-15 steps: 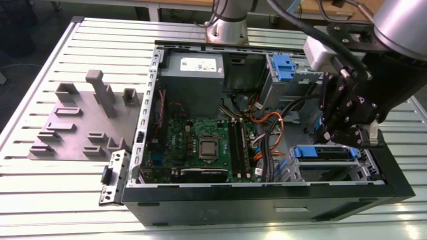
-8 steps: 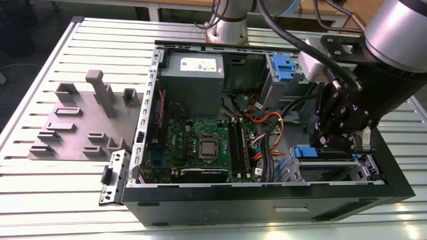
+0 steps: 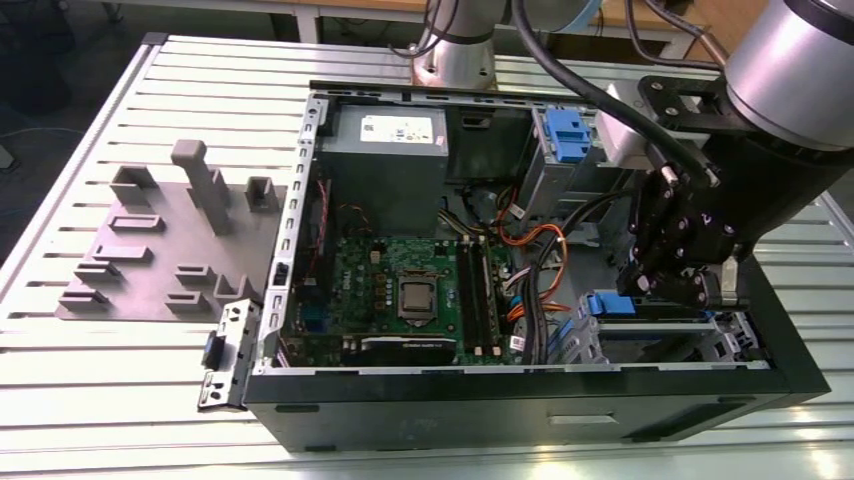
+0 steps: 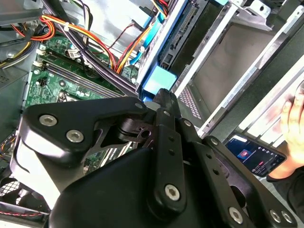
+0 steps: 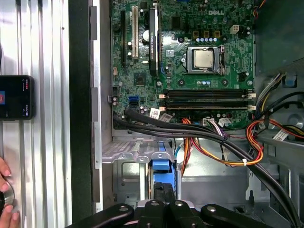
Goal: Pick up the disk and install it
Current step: 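Insert the first disk wire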
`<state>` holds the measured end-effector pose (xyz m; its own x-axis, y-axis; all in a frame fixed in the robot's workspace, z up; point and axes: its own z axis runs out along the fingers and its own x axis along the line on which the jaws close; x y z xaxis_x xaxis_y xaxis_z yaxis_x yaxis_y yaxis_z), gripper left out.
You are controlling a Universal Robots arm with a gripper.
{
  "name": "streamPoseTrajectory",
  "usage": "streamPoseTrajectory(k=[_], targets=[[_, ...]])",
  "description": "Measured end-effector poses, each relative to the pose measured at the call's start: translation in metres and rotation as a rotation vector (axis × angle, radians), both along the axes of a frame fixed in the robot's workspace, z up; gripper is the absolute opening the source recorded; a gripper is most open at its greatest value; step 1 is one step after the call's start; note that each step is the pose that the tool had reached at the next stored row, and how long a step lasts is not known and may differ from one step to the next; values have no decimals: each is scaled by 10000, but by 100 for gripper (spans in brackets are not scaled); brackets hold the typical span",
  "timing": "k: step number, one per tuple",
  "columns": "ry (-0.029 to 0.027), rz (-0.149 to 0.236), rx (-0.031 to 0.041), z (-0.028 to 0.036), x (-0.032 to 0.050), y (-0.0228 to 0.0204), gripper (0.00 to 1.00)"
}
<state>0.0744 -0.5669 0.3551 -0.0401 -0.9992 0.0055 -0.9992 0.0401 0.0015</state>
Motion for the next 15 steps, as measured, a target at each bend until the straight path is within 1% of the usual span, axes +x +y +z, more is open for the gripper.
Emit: streamPoseTrajectory(k=[4,10,15], targets=[[0,0,0,0,19,0,11],[0,0,0,3,21,0,11],[0,0,4,39,21,0,11]])
